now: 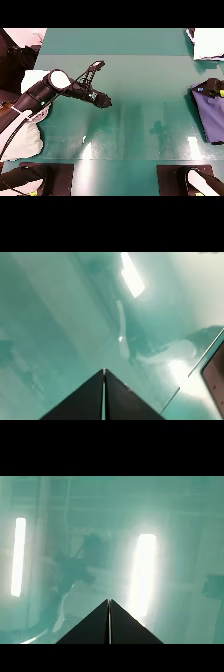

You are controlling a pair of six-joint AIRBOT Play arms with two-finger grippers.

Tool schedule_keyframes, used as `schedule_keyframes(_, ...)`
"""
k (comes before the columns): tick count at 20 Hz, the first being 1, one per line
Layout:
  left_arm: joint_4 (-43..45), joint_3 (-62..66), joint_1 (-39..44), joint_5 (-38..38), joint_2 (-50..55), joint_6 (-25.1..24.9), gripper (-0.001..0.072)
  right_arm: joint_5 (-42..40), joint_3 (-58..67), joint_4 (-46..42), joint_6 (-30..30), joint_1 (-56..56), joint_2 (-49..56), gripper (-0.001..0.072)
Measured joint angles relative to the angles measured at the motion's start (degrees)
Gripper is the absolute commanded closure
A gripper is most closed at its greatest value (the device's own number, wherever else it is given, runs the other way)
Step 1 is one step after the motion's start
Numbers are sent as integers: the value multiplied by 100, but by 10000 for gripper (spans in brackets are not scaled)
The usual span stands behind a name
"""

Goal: Fold the shirts.

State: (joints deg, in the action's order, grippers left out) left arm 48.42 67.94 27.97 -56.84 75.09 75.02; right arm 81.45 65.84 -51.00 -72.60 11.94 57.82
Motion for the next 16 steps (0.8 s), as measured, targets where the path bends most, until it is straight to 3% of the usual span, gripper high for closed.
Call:
schedule_keyframes(1, -9, 4, 0, 57, 0, -2, 245, 22, 0, 0, 0, 0, -2, 698)
schedule_keyframes(2, 44, 37, -22, 81, 2, -11, -13, 26, 0, 0, 0, 0, -2, 698)
schedule_keyframes(6, 1045, 514, -446, 116, 0, 31, 2, 50, 0, 0, -2, 0, -2, 698)
schedule_keyframes(12, 3515, 1023, -1832, 463, 111, 758, 2, 61, 0, 0, -2, 0, -2, 697)
schedule_keyframes(16, 4116, 1080, -2826, 680, 599, 955, 3, 66, 0, 2, -2, 0, -2, 698)
